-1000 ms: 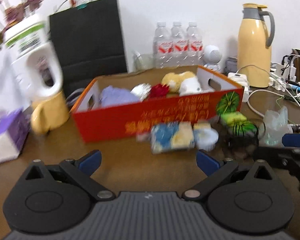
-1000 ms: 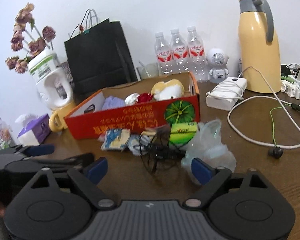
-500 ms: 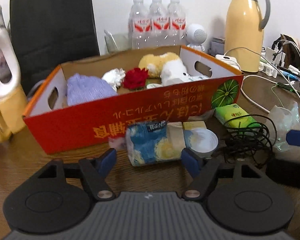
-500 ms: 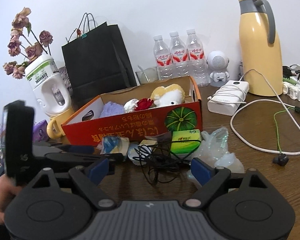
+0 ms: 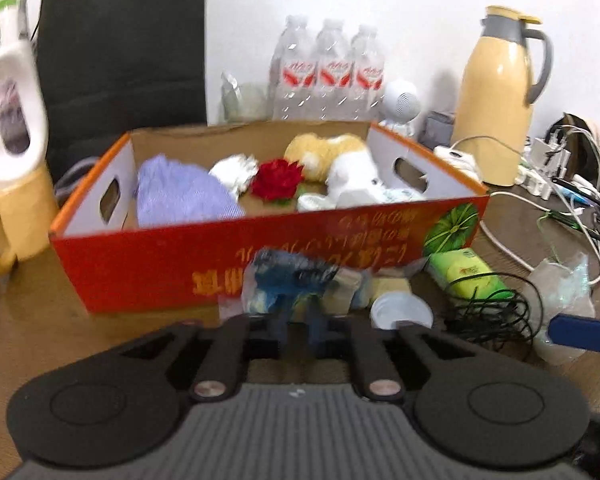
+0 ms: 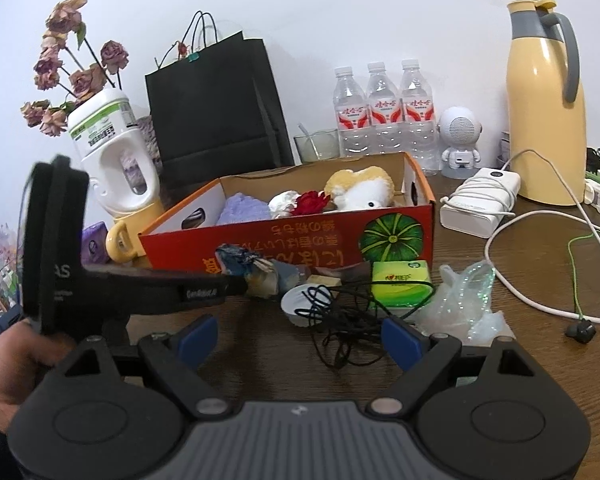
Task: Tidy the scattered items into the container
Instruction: 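Grasp the blue-and-yellow wrapped packet with the left tool and lift it, then hold the blue packet in the left tool while the right tool grasps the white plastic cap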
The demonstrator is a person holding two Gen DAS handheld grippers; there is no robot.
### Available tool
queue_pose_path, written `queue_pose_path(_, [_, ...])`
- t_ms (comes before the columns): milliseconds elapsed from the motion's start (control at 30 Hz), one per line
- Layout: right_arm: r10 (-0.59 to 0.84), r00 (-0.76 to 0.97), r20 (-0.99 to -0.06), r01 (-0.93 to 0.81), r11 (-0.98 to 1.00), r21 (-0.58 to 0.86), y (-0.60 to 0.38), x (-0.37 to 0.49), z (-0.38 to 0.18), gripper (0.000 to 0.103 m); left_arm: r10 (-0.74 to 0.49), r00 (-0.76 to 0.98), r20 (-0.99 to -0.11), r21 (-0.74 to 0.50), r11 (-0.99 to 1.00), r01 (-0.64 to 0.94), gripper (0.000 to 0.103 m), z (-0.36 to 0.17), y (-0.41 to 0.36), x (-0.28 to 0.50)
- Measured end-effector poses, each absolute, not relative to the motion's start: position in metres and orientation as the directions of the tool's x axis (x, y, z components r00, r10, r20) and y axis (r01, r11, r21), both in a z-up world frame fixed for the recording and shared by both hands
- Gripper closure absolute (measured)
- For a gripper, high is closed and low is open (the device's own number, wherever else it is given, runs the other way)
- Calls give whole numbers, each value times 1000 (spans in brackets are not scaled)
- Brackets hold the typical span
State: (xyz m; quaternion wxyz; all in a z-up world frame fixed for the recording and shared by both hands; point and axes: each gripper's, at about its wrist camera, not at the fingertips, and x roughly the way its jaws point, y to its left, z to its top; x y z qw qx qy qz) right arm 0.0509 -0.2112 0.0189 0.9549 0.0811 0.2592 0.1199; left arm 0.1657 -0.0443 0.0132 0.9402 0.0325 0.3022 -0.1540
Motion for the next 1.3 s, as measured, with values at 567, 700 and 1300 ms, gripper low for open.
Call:
queue_pose_path(567, [256,845,-470,-203,966,161,-205,60,23,14,-287,717,-635,-343,937,71,79,12,-23,199])
queue_pose_path(700, [292,840,-457,-249,956,153,-195,71,30,14,-289,744,-603,-357,931,73,93,19,-10,183])
queue_pose_path(1300, [191,793,-579,-179,981,78,-175,106,10,32,-184,843,-506,-322,946,13,94,33,59,118])
